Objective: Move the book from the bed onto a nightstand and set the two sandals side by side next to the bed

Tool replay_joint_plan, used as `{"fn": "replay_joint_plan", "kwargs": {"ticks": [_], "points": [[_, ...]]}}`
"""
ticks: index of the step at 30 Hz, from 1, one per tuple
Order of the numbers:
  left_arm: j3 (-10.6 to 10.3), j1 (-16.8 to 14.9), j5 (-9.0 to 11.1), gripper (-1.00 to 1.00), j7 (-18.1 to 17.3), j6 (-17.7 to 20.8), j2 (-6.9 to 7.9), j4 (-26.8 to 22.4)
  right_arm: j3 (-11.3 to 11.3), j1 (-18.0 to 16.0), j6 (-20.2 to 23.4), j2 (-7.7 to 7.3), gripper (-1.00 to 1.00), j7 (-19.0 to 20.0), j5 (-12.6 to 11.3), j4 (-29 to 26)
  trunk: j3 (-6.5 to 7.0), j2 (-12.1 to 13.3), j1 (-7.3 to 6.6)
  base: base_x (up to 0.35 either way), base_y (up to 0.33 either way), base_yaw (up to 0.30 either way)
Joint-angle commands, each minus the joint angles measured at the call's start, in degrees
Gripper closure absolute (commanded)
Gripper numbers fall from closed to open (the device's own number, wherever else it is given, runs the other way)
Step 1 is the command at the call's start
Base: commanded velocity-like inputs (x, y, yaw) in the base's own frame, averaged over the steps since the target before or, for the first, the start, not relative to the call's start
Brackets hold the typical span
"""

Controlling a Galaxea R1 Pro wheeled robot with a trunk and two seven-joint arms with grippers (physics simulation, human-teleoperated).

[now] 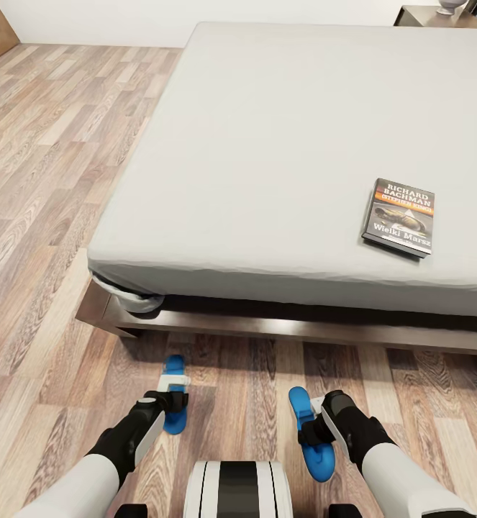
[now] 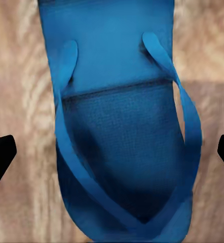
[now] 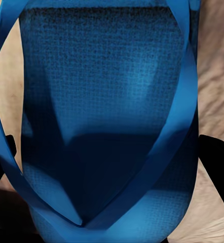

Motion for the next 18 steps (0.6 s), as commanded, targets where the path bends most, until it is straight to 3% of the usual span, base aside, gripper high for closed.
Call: {"fn": "replay_joint_plan", "kwargs": {"ticks": [1, 18], "points": [[-0.4, 0.0, 0.6, -1.0, 0.5, 0.3, 0.06, -0.2, 0.1, 0.0, 0.2, -0.01, 1.0, 0.5, 0.6, -0.1, -0.03, 0.0, -0.01, 0.0, 0.0, 0.0], [-0.4, 0.0, 0.6, -1.0, 0.5, 0.3, 0.06, -0.3, 0.1, 0.0, 0.2, -0.08, 1.0, 0.5, 0.6, -0.1, -0.03, 0.0, -0.01, 0.0, 0.0, 0.0]]}}
